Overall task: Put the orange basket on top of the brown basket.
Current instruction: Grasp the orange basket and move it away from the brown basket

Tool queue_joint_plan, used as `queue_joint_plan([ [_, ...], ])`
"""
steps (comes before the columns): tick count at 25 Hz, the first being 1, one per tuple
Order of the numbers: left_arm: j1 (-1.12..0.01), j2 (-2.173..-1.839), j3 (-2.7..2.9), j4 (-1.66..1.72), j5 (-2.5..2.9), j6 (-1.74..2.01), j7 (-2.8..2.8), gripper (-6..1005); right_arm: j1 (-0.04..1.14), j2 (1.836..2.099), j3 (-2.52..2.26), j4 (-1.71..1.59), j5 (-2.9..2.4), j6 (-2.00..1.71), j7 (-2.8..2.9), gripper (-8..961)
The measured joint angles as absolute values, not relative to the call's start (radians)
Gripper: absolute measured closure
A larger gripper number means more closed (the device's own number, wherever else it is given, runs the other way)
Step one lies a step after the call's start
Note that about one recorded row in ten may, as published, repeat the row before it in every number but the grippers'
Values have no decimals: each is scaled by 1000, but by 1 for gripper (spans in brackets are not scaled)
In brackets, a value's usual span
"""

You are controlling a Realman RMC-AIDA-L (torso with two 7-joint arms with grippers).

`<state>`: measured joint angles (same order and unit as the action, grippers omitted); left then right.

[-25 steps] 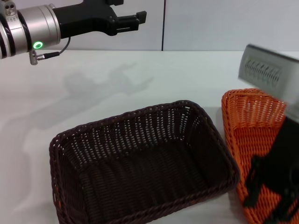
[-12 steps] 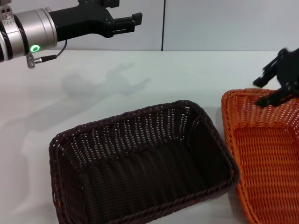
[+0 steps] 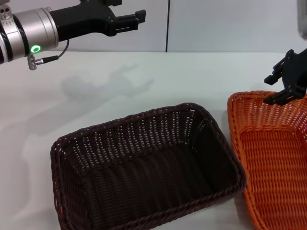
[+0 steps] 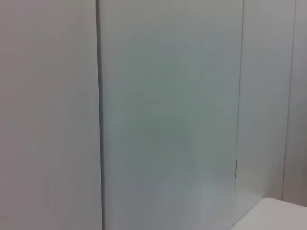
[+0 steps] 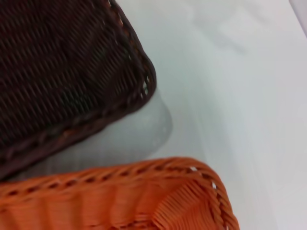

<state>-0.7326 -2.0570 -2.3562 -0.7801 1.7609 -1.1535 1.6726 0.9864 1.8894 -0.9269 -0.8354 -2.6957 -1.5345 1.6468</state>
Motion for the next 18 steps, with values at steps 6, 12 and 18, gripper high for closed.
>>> queue_joint_plan([
  [6,-732,-2057,-2356,-776,1757,-1154,1667,160,996,1897,-952,-763,-2739,-1453,1639,417],
  [12,-732,-2057,-2356,-766,1756,-1159,1665,160,997,1901,-982,-705,-2744,-1363,1633,417],
  [18,-725,-2057,-2349,-765,1741,-1161,1655,160,999,1908,-991,-638,-2749,-1307,1618,417],
])
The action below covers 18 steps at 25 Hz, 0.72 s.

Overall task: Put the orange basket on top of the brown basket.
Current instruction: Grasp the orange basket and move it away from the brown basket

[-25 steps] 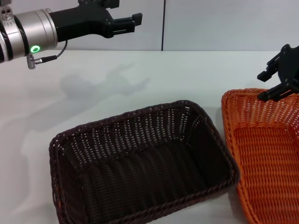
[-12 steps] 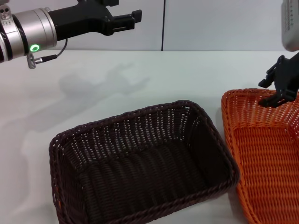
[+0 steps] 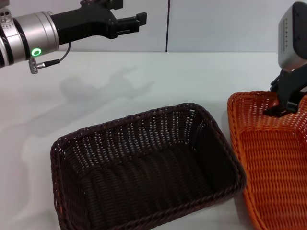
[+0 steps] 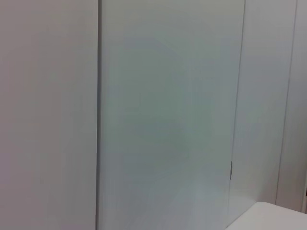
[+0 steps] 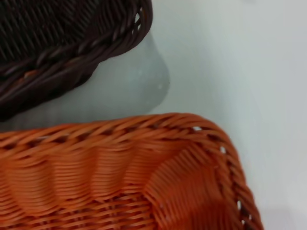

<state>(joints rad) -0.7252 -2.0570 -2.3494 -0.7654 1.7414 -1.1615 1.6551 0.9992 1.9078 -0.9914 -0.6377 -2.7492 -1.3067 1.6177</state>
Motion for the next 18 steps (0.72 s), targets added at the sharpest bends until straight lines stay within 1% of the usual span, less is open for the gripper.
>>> queue_joint_plan([
  [2,-723,-2057,-2349,-765,1741,-1161,1653,160,994,1909,-988,-634,-2749,-1306,1618,417],
  [7,-713,-2057,-2350,-765,1740,-1158,1653,160,952,1905,-936,-673,-2746,-1367,1629,566],
  [12,-710,-2057,-2356,-763,1740,-1155,1659,160,871,1887,-849,-788,-2752,-1497,1649,609],
  [14,-710,-2056,-2356,-757,1740,-1152,1661,160,844,1869,-788,-827,-2750,-1569,1652,625],
  [15,-710,-2056,-2356,-756,1739,-1150,1663,161,835,1855,-759,-834,-2748,-1604,1652,634],
  [18,-713,-2055,-2356,-753,1737,-1142,1671,161,813,1801,-673,-824,-2748,-1702,1652,658],
])
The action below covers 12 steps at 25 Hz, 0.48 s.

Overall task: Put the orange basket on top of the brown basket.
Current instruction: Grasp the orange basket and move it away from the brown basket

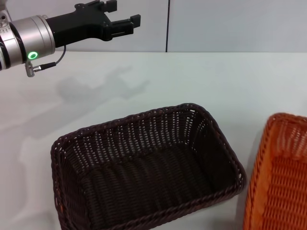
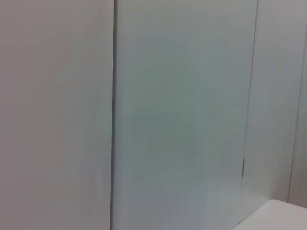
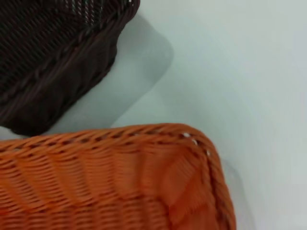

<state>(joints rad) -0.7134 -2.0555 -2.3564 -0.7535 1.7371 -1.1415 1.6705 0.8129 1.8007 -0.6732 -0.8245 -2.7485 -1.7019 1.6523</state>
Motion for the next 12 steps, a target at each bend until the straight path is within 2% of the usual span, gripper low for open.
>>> queue_joint_plan([
  [3,-718,-2055,-2356,-752,1736,-1136,1673,161,785,1750,-614,-791,-2753,-1755,1663,682],
  [5,-719,-2055,-2356,-752,1736,-1135,1673,161,761,1729,-590,-781,-2753,-1767,1679,743],
  [7,-722,-2055,-2356,-752,1735,-1122,1675,161,723,1719,-564,-785,-2753,-1767,1700,803],
  [12,-731,-2054,-2351,-752,1735,-1118,1684,161,696,1722,-561,-781,-2753,-1758,1715,889],
])
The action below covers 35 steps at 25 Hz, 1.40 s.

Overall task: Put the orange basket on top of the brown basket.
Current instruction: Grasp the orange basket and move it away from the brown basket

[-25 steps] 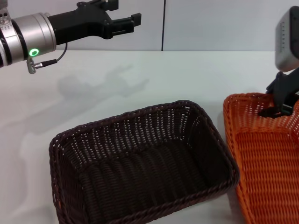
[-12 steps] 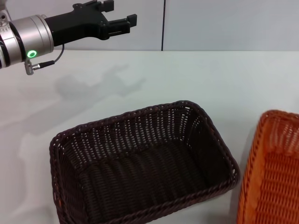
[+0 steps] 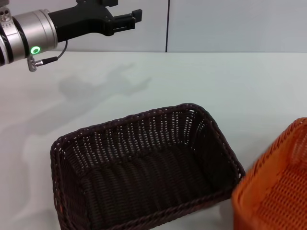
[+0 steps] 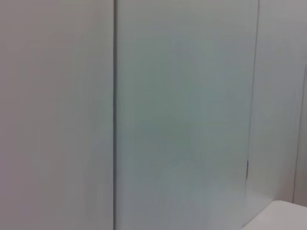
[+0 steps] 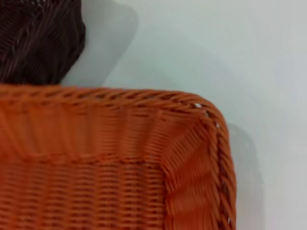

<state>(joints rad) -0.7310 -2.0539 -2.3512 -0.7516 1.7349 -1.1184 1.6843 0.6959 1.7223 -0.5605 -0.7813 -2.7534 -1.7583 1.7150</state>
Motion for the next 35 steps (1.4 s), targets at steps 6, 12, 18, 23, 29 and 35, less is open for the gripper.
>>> queue_joint_plan([
  [6,-739,-2054,-2347,-752,1735,-1118,1688,161,686,1729,-546,-791,-2749,-1747,1726,947],
  [12,-737,-2054,-2348,-752,1735,-1118,1688,161,700,1746,-497,-855,-2745,-1739,1742,920],
  [18,-730,-2054,-2356,-742,1735,-1116,1689,161,727,1749,-508,-894,-2749,-1724,1804,879],
  [23,-729,-2054,-2356,-739,1734,-1110,1689,161,745,1757,-545,-893,-2751,-1711,1815,770],
  [29,-729,-2055,-2356,-729,1733,-1108,1689,161,752,1780,-589,-891,-2752,-1700,1824,543],
  [35,-731,-2056,-2356,-728,1732,-1107,1689,161,753,1795,-602,-886,-2748,-1701,1817,408],
])
